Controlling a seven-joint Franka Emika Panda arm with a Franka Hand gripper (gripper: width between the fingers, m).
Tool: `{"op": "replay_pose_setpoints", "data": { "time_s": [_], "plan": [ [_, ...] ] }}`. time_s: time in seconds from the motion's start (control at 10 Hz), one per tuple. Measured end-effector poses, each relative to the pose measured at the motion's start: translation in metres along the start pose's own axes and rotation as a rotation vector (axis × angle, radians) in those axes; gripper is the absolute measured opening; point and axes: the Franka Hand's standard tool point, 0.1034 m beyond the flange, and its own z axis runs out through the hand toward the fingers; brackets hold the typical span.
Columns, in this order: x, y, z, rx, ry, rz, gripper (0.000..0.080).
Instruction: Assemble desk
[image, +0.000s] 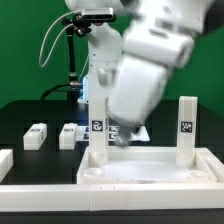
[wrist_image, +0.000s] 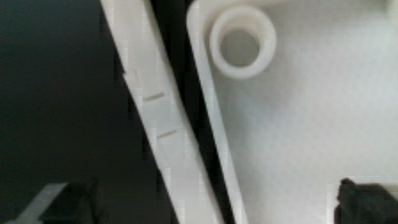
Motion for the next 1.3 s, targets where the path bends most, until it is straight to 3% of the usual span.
{"op": "replay_pose_setpoints", "data": {
  "time_s": [0.1, 0.7, 0.9, 1.1, 1.2, 1.3],
  "plan": [
    [-0.014, 0.007, -0.001, -0.002, -0.003, 0.044, 0.0649],
    [-0.014, 0.004, 0.003, 0.013, -0.004, 0.37, 0.0649],
    [-0.071, 0.005, 0.005, 0.057, -0.017, 0.486, 0.0649],
    [-0.129, -0.003, 0.025, 0.118, -0.039, 0.627, 0.0649],
    [-0.158, -0.002, 0.027, 0.141, -0.046, 0.751, 0.0649],
    [-0.163, 0.001, 0.024, 0.164, -0.075, 0.86, 0.0649]
  ]
}}
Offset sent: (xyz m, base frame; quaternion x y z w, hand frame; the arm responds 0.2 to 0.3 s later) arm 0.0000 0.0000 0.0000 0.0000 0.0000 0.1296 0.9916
